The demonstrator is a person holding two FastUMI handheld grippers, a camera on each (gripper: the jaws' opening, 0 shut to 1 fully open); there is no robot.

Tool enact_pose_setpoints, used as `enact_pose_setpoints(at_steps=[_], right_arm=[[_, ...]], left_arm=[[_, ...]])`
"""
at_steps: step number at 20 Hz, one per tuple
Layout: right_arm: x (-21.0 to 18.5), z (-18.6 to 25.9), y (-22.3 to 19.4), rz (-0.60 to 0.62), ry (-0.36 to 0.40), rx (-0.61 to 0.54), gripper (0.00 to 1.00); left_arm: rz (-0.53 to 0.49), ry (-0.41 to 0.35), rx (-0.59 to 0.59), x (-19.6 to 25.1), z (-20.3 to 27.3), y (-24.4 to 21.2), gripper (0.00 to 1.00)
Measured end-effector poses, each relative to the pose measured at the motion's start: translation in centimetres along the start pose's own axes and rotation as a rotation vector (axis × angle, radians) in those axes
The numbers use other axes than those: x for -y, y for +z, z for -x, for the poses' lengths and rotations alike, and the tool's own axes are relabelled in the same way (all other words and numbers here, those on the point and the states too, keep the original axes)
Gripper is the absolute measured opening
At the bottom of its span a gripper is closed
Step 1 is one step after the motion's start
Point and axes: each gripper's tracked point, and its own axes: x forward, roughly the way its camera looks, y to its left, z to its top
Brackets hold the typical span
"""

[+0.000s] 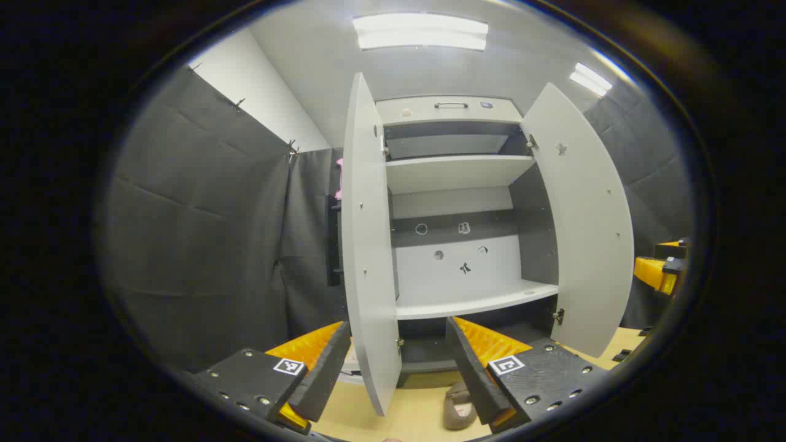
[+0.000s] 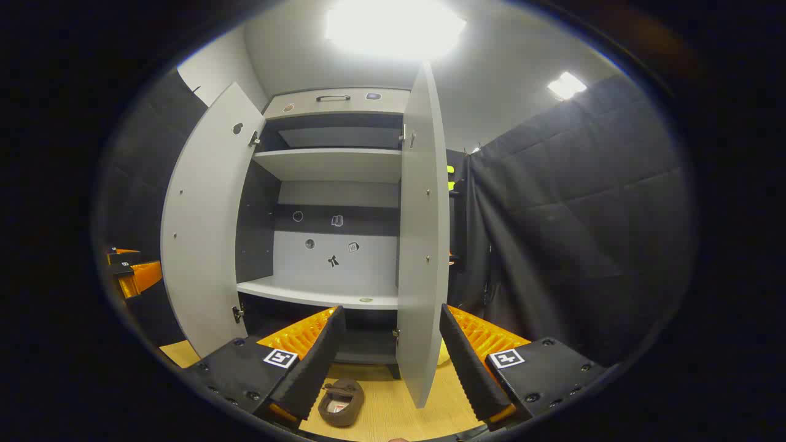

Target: Grab one shoe with the right hand and put it into the shoe cabinet, grab the other shoe with the left hand and put it into the shoe cabinet; then close the right door with the right hand and the left door with the left hand.

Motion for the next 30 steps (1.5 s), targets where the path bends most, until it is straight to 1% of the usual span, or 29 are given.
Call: enact_pose_setpoints(at_steps=[1, 2, 4, 5, 7, 8, 9, 10, 14, 15, 16, 18, 20, 22, 23, 25, 26, 27, 28, 30], right_arm=[[0.1, -0.1, -0.3, -0.004, 0.002, -0.005, 0.97], [0.0, -0.2, -0.4, -0.008, 0.005, -0.009, 0.97], [-0.1, -0.3, -0.8, -0.015, 0.01, -0.02, 0.96], [-0.1, -0.4, -1.2, -0.015, 0.011, -0.026, 0.97], [-0.1, -0.6, -1.6, -0.014, 0.012, -0.038, 0.97], [-0.1, -0.7, -1.7, -0.011, 0.014, -0.042, 0.97], [-0.1, -0.8, -1.9, -0.005, 0.016, -0.042, 0.97], [-0.2, -1.0, -2.0, 0.002, 0.018, -0.043, 0.97], [-0.4, -1.4, -2.4, 0.012, 0.037, -0.046, 0.97], [-0.3, -1.5, -2.5, 0.014, 0.04, -0.044, 0.98], [-0.3, -1.7, -2.7, 0.015, 0.044, -0.045, 0.96], [-0.4, -2.0, -3.3, 0.009, 0.058, -0.056, 0.97], [-0.7, -2.2, -4.1, 0.004, 0.08, -0.061, 0.97], [-1.6, -2.7, -5.2, 0.003, 0.122, -0.071, 0.97], [-2.3, -2.9, -5.8, 0.001, 0.145, -0.071, 0.97], [-3.5, -3.7, -7.4, -0.011, 0.179, -0.1, 0.97], [-4.3, -4.0, -8.2, -0.024, 0.2, -0.121, 0.97], [-5.1, -4.3, -9.2, -0.033, 0.221, -0.147, 0.98], [-5.8, -4.5, -10.0, -0.035, 0.24, -0.17, 0.98], [-7.2, -5.1, -11.8, -0.021, 0.269, -0.212, 0.98]], left_arm=[[-0.001, -0.001, -0.002, 0.0, 0.0, 0.0, 0.97], [-0.003, 0.0, -0.003, 0.1, -0.1, -0.1, 0.92], [-0.008, 0.001, -0.003, 0.2, -0.1, -0.1, 0.92], [-0.008, 0.001, -0.002, 0.3, 0.0, 0.0, 0.97], [-0.01, 0.001, 0.0, 0.2, 0.0, 0.0, 0.97], [-0.011, 0.001, 0.0, 0.3, 0.0, 0.0, 0.92], [-0.012, 0.002, 0.0, 0.3, -0.1, 0.0, 0.92], [-0.012, 0.004, -0.003, 0.3, -0.1, -0.1, 0.97], [-0.009, 0.014, -0.007, 0.3, -0.2, -0.2, 0.97], [-0.011, 0.019, -0.007, 0.2, -0.2, -0.1, 0.92], [-0.011, 0.022, -0.008, 0.3, -0.2, -0.2, 0.97], [-0.011, 0.026, -0.01, 0.3, -0.2, -0.1, 0.97], [-0.015, 0.032, -0.011, 0.4, -0.1, 0.1, 0.97], [-0.018, 0.044, -0.016, 0.4, 0.1, -0.1, 0.97], [-0.022, 0.05, -0.015, 0.6, 0.3, -0.3, 0.92], [-0.035, 0.071, -0.029, 1.2, 0.6, -1.1, 0.92], [-0.041, 0.077, -0.04, 1.2, 0.8, -1.3, 0.97], [-0.048, 0.087, -0.039, 1.0, 1.3, -1.4, 0.92], [-0.052, 0.1, -0.039, 0.5, 1.7, -1.5, 0.97], [-0.053, 0.125, -0.05, -0.2, 2.2, -1.8, 0.97]])
